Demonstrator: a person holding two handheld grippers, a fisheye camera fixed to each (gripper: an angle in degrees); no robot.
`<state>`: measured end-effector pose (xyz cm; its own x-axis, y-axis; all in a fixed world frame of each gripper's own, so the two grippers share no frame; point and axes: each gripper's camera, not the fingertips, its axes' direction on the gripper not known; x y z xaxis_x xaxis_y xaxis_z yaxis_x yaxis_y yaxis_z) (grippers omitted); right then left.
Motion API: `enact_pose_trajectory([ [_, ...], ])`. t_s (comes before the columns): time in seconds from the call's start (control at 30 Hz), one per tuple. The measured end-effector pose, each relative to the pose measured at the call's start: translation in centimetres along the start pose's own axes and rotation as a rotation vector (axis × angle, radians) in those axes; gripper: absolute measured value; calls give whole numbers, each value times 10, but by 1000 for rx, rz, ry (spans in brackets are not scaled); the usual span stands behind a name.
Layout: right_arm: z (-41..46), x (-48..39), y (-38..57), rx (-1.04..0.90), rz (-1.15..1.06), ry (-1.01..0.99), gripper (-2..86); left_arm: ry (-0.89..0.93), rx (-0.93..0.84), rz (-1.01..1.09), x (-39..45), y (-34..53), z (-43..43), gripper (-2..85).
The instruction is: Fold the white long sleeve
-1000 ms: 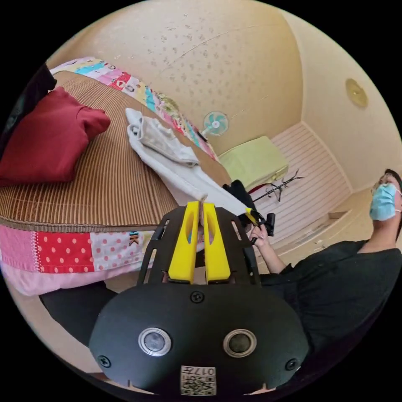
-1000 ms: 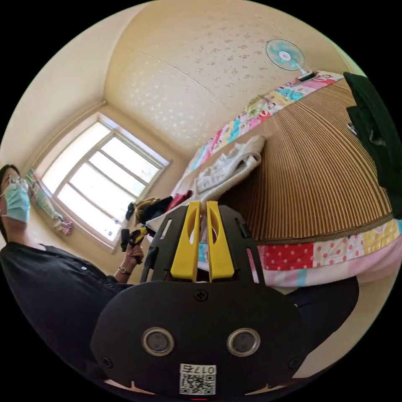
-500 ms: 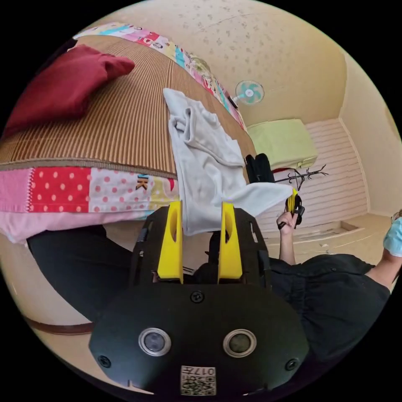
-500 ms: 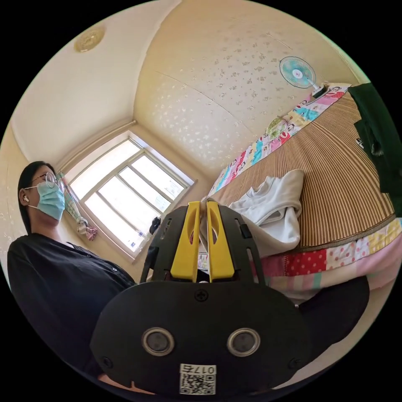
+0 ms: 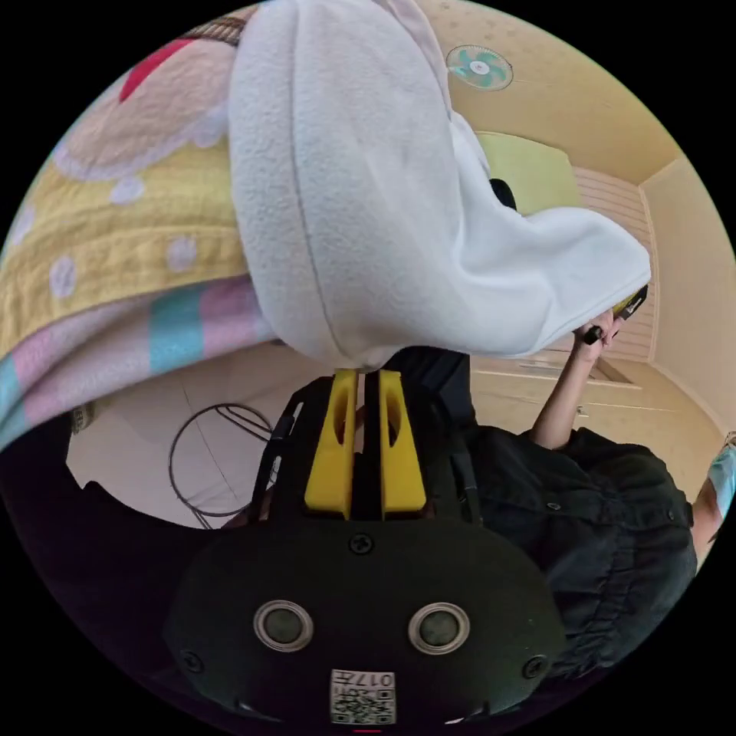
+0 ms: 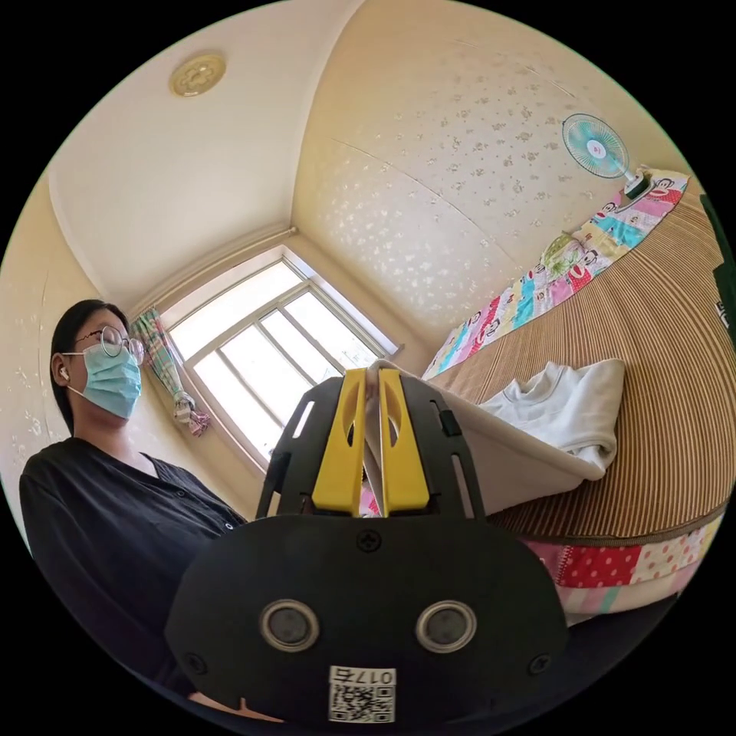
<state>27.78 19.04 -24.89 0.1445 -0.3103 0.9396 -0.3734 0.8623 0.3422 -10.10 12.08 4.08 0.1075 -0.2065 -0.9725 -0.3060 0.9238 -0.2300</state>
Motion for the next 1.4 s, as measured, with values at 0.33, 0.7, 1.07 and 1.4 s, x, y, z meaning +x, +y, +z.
enact_pose_trajectory([
  [0.33, -7, 13, -8, 76, 56, 59, 28, -156, 22, 300, 63, 22, -83, 38],
  [0.7, 171, 141, -127, 189, 239, 890, 30, -199, 137, 206, 66, 18, -41, 106],
  [1.07, 301, 282, -43, -334, -91, 1250, 32, -271, 56, 51, 60, -10, 62, 143],
  [1.4, 219, 335, -47, -192, 171, 825, 31, 13, 46, -199, -4, -56, 155, 83],
])
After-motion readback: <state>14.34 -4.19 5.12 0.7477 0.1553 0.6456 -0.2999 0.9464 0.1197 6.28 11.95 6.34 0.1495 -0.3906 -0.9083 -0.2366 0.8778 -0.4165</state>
